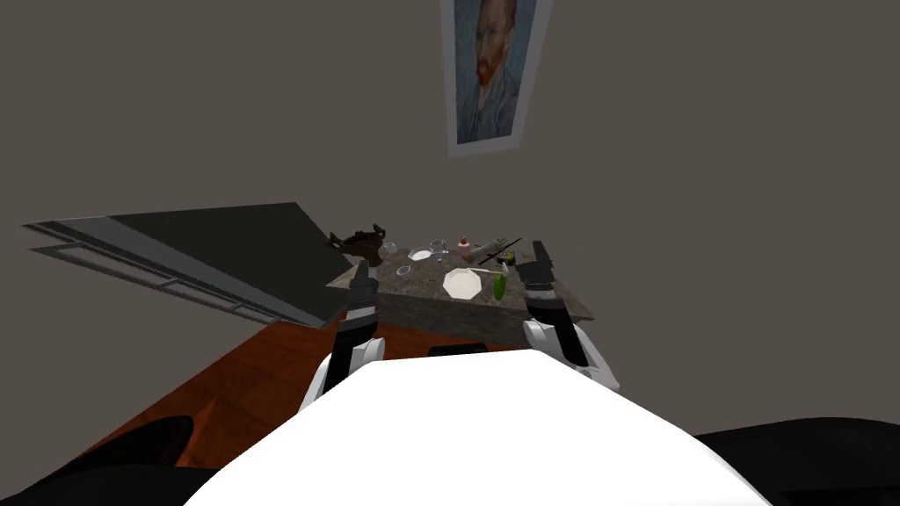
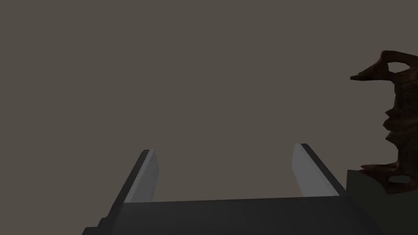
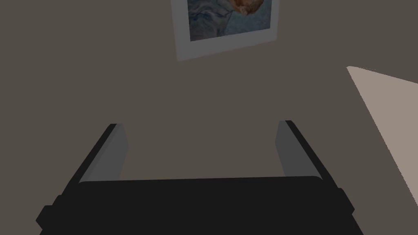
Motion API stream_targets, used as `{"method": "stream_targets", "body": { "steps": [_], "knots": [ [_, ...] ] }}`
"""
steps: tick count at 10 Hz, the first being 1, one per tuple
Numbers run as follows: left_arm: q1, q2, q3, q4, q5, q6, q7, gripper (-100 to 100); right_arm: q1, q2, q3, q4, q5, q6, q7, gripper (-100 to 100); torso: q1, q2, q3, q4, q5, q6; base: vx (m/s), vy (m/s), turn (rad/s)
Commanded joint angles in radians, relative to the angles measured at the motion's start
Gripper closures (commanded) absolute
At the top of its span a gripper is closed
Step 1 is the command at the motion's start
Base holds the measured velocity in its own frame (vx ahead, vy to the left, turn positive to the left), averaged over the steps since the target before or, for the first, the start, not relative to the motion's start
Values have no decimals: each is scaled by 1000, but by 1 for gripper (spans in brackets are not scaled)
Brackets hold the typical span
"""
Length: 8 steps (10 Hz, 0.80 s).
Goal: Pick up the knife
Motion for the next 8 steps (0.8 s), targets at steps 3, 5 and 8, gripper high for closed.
{"method": "stream_targets", "body": {
  "steps": [3,5,8],
  "knots": [
    [0,0,0,0,0,0,0,0,-39,-93,1,46,23,-29,-5,-100,0,0,0,0,0,0,-18,80,299],
    [0,0,0,0,0,0,0,0,-78,-158,6,96,47,-56,-9,-100,-1,0,0,0,0,0,-17,69,380],
    [0,0,0,0,0,0,0,0,-118,-241,14,155,75,-88,-15,-100,-2,-1,0,0,0,0,-3,62,327]
  ]
}}
